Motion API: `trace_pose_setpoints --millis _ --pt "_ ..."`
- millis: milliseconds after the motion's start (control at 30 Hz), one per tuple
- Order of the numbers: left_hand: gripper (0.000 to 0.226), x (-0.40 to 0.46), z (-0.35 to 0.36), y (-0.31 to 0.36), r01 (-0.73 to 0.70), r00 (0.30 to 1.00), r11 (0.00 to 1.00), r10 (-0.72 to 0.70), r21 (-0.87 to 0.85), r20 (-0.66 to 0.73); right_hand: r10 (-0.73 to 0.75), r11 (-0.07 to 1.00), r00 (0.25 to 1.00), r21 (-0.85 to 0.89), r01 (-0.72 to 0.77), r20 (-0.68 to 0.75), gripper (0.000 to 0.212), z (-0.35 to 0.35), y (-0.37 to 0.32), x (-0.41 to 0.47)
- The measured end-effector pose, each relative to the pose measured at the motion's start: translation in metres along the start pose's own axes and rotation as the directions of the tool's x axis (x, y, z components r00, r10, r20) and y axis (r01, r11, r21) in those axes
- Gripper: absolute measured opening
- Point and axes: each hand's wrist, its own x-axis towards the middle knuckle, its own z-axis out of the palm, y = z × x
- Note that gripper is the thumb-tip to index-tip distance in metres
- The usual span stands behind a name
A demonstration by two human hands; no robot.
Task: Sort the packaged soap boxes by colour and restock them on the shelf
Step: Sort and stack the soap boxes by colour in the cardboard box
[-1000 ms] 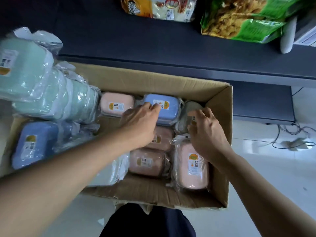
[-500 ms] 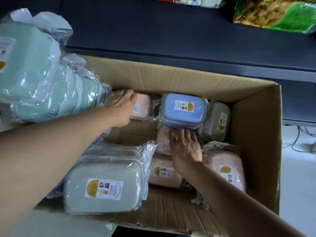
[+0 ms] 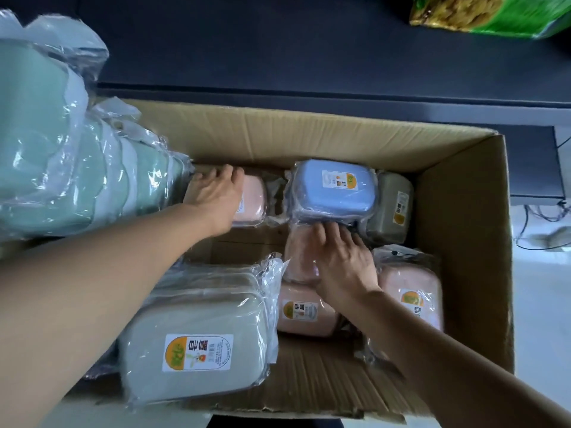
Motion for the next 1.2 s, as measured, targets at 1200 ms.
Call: trace_pose_setpoints --millis 1200 --pt "0.084 -0.092 -0.120 0.040 -0.261 0.952 0.934 0.207 -0.244 -0.224 0.492 0.655 0.870 0.672 -0.345 -0.032 0.088 -0.137 0.067 -0.080"
